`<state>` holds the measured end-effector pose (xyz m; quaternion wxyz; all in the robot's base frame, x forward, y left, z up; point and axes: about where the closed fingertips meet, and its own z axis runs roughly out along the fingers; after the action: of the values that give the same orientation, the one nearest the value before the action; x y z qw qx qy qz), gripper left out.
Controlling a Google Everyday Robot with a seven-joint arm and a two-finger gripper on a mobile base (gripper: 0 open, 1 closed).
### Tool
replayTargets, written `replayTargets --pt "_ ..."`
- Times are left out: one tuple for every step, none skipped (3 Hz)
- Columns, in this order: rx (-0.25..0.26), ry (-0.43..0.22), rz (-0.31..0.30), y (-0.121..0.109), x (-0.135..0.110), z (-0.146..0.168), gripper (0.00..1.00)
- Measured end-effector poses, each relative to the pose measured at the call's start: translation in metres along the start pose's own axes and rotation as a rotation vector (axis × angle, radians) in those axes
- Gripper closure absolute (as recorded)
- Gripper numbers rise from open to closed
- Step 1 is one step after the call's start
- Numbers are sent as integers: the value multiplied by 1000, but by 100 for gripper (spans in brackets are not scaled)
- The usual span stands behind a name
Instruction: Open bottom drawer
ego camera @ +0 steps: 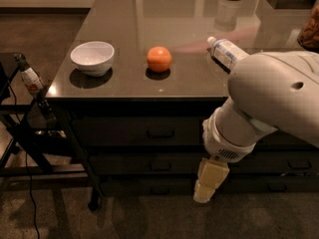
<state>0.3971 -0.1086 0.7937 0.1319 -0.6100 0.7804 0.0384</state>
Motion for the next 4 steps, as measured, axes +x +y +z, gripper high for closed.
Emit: replayTargets --pt "-51 7 26 10 8 30 0" --pt "-137 -15 70 20 21 89 0" --pt "-180 -39 112 19 28 146 0" --pt "-181 -39 112 19 28 147 0"
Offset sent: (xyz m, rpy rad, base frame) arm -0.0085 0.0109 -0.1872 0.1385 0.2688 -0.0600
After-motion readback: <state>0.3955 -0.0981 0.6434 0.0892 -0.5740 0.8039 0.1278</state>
